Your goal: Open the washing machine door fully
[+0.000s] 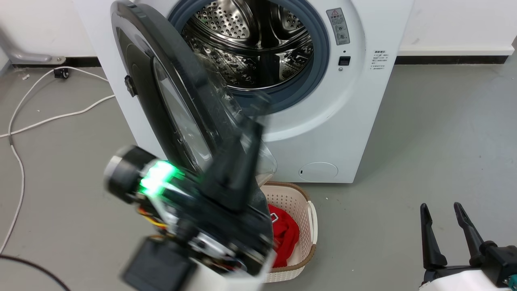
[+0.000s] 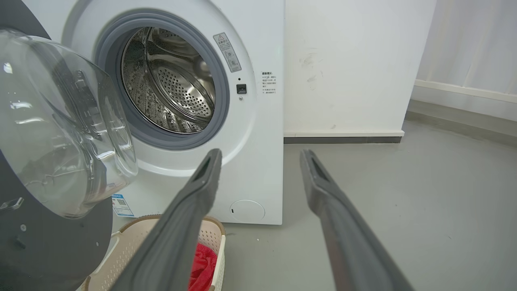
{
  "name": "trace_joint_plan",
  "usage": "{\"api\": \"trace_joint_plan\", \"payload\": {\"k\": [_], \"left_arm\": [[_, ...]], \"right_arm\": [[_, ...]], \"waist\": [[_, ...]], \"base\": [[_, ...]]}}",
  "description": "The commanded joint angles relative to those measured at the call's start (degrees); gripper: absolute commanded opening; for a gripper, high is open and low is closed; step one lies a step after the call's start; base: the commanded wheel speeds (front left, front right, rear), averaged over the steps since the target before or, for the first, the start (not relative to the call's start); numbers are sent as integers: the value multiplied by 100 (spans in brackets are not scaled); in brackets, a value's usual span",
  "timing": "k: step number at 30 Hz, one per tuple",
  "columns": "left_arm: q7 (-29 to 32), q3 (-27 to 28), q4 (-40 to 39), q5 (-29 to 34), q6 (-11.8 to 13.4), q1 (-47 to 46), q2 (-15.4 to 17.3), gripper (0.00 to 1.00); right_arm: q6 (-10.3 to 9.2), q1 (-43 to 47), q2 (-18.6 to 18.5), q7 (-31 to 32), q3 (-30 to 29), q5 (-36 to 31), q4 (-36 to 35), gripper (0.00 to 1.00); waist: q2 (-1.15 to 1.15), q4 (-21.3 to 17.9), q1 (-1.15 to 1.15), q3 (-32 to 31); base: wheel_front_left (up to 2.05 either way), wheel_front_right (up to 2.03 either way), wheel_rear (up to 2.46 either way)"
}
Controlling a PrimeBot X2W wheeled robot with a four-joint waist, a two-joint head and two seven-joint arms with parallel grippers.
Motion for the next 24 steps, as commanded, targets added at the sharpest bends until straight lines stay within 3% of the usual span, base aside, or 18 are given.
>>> {"api": "trace_joint_plan", "payload": {"k": [1, 13, 18, 24], "left_arm": [[60, -106, 1, -42, -36, 111, 7, 0], [1113, -1778, 663, -621, -167, 1090, 366, 0], [1237, -1871, 1052, -693, -77, 1416, 513, 0], [1093, -1638, 1449, -641, 159, 1256, 466, 0]], "right_arm": [[-4, -54, 13, 1, 1, 56, 9, 100], [-4, -109, 12, -3, 10, 103, 64, 100], [-4, -146, 12, -28, 17, 115, 106, 100], [-4, -196, 12, -45, 48, 136, 154, 100]], "waist": [[0, -3, 0, 1], [0, 40, 0, 110], [0, 64, 0, 156], [0, 69, 0, 200]], "base": [[0, 0, 0], [0, 0, 0], [0, 0, 0], [0, 0, 0]]}}
